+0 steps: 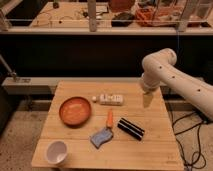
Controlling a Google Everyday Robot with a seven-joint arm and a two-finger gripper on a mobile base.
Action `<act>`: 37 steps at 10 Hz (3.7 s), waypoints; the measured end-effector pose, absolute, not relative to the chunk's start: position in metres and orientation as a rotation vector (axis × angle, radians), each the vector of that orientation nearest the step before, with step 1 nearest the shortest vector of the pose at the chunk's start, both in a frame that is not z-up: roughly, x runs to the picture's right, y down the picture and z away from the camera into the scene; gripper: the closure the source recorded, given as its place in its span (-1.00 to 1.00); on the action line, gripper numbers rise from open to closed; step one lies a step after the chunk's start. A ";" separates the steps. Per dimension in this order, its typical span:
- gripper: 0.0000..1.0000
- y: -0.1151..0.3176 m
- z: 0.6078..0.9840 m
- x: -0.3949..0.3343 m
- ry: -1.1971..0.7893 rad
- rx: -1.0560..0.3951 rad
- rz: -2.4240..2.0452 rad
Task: Move the arm in a circular motion
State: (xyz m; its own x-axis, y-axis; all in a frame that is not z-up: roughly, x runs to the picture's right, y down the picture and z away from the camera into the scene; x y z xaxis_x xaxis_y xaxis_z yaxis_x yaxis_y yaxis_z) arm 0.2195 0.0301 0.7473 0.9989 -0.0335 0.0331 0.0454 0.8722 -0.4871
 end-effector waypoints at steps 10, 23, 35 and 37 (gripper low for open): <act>-0.60 0.058 0.725 0.238 -0.011 -0.512 0.014; -0.60 0.094 0.695 0.202 -0.015 -0.499 -0.079; -0.60 0.101 0.700 0.093 -0.029 -0.495 -0.259; -0.60 0.086 0.709 0.066 -0.038 -0.485 -0.288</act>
State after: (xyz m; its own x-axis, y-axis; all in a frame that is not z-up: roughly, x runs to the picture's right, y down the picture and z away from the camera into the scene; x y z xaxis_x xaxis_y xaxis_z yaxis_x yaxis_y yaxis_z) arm 0.0656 0.0865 0.7086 0.9588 -0.2641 0.1046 0.2823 0.8448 -0.4546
